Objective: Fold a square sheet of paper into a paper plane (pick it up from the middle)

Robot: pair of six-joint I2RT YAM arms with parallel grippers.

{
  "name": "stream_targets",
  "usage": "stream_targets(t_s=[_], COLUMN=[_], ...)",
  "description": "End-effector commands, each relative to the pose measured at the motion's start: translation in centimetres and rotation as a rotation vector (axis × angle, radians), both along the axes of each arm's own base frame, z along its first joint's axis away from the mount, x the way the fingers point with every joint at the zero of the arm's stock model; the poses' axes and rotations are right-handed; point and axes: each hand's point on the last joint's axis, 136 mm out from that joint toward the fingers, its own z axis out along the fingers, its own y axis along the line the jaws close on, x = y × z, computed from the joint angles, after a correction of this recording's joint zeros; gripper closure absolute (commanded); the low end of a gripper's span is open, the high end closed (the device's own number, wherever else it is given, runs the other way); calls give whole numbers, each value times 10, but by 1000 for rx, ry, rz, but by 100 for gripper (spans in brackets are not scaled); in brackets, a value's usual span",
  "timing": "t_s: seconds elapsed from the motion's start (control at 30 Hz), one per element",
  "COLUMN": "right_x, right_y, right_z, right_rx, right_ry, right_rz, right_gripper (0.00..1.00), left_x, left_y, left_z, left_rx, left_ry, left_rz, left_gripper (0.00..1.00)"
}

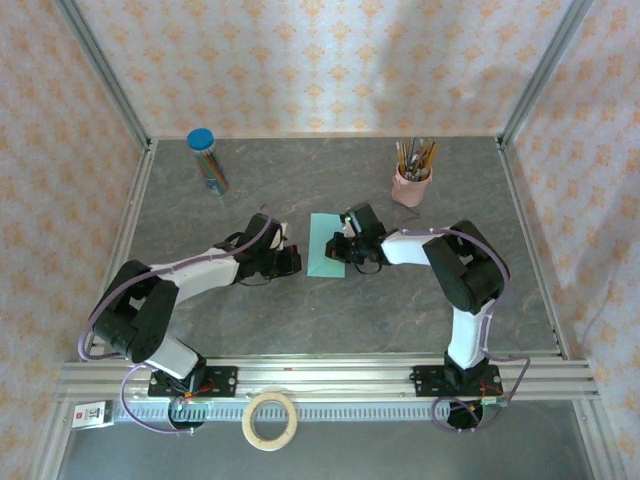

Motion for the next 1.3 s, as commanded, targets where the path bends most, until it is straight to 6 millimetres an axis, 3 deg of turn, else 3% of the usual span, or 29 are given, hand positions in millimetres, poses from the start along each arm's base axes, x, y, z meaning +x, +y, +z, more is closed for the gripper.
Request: stream_targets(t_s=[0.0,0.13,0.3,0.57,0.93,1.1,1.27], right_x=[-37,-31,-27,-23,-18,-1,23], right_y=[-19,-11,-7,-6,-6,-24,-57], right_z=[-32,-22,-13,-9,-10,-14,-18], right_rx=[-98,-61,-33,-27,-39,-96,-112], right_ry=[126,103,72,44,26,-1,29], right_rz=[52,59,64,68,53,-40,-213], right_gripper=[98,98,98,99,99,98,99], left_x=[1,6,17,25,4,-10,-16], left_y=[-22,-34,-32,-38,-15,-4,1], left_z=[0,-16,-27,-23,-69,-83,-90], left_rx=[-80,-55,-10,-7,130,176,196], left_ry=[2,36,38,19,157,213,234], left_rz=[9,3,35,6,29,37,39], left_gripper=[100,100,100,100,100,100,100])
